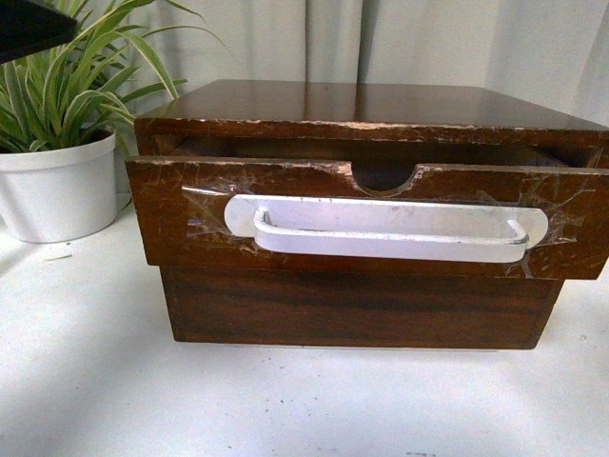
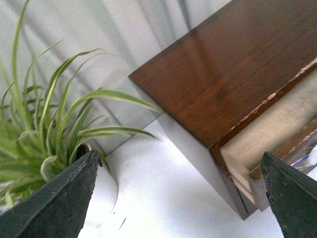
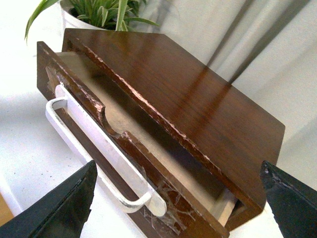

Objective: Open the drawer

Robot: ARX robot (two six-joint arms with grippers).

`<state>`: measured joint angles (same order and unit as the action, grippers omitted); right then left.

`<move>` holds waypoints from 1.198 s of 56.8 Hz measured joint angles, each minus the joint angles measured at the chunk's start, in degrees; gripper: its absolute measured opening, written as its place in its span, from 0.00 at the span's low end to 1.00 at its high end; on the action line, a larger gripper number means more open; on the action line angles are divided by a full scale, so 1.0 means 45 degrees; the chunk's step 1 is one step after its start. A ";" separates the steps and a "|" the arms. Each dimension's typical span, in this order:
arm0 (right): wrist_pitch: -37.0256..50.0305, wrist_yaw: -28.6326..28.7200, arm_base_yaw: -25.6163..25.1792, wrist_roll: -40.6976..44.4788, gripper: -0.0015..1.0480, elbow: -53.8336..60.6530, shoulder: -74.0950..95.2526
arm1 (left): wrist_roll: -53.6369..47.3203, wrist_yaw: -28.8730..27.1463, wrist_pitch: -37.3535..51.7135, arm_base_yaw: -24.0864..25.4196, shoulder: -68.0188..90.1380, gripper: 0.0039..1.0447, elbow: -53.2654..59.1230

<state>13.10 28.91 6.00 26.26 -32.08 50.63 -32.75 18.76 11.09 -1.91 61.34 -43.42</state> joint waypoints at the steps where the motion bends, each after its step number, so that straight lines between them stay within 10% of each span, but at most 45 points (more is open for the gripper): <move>1: 0.0068 -0.0015 -0.0044 -0.0053 0.91 0.0097 -0.0083 | 0.0223 -0.0092 0.0189 0.0155 -0.0136 0.94 0.0204; 26: 0.0908 -0.0233 -0.2370 -0.3405 0.91 0.4036 -0.4289 | 0.5493 -0.1151 0.0874 0.3643 -0.4498 0.94 0.5095; 62: -0.0709 0.0588 -0.3920 -0.4682 0.91 0.5736 -0.6844 | 0.7888 -0.1394 -0.0811 0.4818 -0.8587 0.94 0.7422; 68: -0.0427 -0.3672 -0.2312 -0.5265 0.78 0.6047 -0.7456 | 0.7868 -0.1103 -0.0665 0.4872 -0.8587 0.93 0.7475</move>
<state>11.18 12.38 -4.40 2.57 -4.86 17.08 2.66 13.80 8.10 20.01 22.70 -9.78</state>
